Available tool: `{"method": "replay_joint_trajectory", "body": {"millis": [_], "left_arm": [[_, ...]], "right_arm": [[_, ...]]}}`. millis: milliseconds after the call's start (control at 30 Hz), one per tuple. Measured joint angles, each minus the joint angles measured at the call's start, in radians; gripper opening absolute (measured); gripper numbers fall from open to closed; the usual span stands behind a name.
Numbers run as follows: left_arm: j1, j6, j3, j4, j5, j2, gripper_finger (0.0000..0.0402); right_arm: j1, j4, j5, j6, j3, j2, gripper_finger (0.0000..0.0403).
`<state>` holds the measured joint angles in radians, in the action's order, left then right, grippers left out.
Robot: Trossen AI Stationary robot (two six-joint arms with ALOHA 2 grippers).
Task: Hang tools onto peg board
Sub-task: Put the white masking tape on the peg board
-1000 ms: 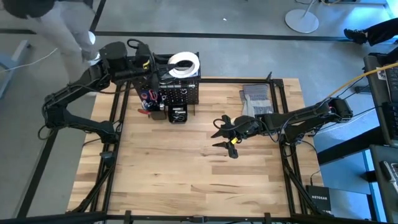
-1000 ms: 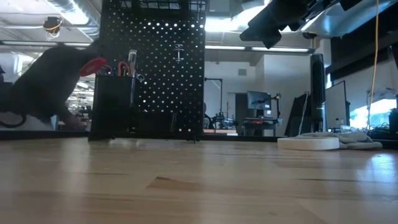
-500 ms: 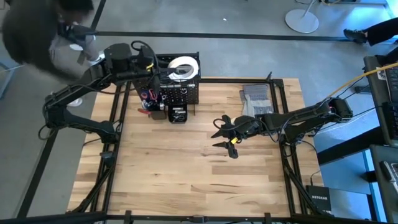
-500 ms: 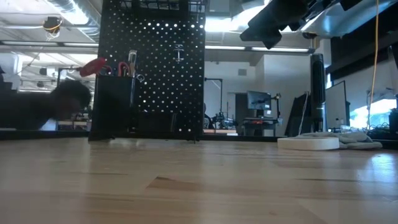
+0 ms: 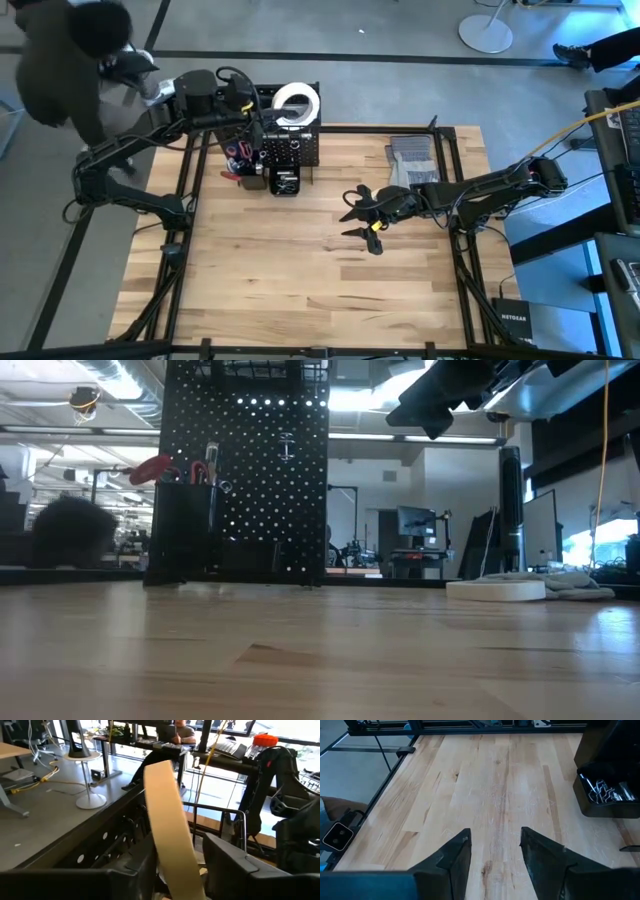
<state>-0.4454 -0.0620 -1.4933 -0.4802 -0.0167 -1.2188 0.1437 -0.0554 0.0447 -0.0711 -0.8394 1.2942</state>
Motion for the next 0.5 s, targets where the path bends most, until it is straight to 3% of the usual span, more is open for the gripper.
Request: {"method": "replay_joint_trajectory", "body": {"millis": [233, 500], "left_arm": [[-0.002, 0.049, 0.002, -0.008, 0.006, 0.033, 0.0177], [-0.002, 0.143, 0.002, 0.002, 0.032, 0.090, 0.0163]], "right_arm": [[0.000, -0.002, 0.000, -0.001, 0.000, 0.000, 0.0172], [0.000, -0.002, 0.000, -0.002, 0.000, 0.000, 0.0172]]}}
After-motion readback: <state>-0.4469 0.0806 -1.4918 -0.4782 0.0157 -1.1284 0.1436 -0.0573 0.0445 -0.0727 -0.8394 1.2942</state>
